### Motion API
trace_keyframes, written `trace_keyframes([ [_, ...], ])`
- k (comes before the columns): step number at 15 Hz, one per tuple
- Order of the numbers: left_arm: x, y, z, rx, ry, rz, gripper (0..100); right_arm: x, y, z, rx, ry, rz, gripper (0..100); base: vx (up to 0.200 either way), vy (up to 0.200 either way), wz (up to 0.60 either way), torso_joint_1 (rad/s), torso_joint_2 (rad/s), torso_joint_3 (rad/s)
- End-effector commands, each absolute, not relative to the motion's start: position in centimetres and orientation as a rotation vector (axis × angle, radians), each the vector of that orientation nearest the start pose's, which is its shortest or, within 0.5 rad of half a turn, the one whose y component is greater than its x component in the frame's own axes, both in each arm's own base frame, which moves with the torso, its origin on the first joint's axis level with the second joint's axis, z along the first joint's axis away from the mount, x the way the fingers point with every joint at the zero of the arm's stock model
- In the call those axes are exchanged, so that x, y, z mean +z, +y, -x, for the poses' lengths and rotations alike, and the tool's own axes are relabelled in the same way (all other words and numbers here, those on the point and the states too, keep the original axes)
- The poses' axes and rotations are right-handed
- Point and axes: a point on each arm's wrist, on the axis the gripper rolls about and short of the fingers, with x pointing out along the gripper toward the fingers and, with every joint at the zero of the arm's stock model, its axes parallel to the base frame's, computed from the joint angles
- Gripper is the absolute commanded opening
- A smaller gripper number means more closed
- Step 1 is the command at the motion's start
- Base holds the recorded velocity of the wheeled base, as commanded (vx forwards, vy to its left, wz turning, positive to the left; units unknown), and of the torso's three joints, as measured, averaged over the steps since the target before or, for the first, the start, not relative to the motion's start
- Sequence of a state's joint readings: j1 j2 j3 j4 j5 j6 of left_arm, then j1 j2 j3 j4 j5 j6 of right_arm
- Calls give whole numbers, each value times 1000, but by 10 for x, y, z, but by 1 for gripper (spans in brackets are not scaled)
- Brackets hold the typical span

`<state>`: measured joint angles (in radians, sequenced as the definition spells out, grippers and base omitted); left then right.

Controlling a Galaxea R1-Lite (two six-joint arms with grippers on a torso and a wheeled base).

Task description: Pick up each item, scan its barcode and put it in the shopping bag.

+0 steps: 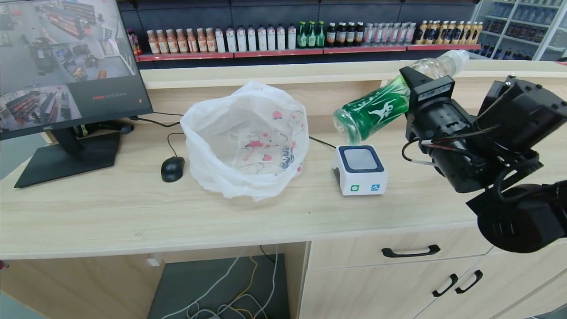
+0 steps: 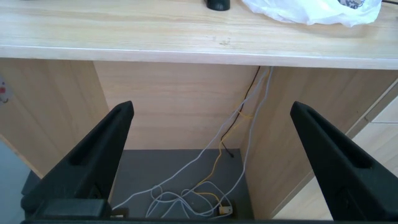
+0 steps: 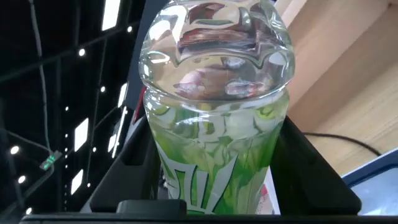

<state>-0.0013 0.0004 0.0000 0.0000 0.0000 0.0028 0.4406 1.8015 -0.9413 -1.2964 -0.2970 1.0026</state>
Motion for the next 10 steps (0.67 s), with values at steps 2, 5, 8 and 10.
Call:
trace_keyframes([
  [2,75,0,23,-2,0,-3,100,240,121,-326,276,-301,-1191,0,0,0,0,0,0,0],
  [5,75,0,23,-2,0,-3,100,231,115,-334,251,-284,-1246,0,0,0,0,0,0,0],
  [8,75,0,23,0,0,-3,100,225,109,-339,229,-278,-1265,0,0,0,0,0,0,0],
  [10,75,0,23,0,0,-3,100,218,107,-344,211,-268,-1271,0,0,0,0,0,0,0],
])
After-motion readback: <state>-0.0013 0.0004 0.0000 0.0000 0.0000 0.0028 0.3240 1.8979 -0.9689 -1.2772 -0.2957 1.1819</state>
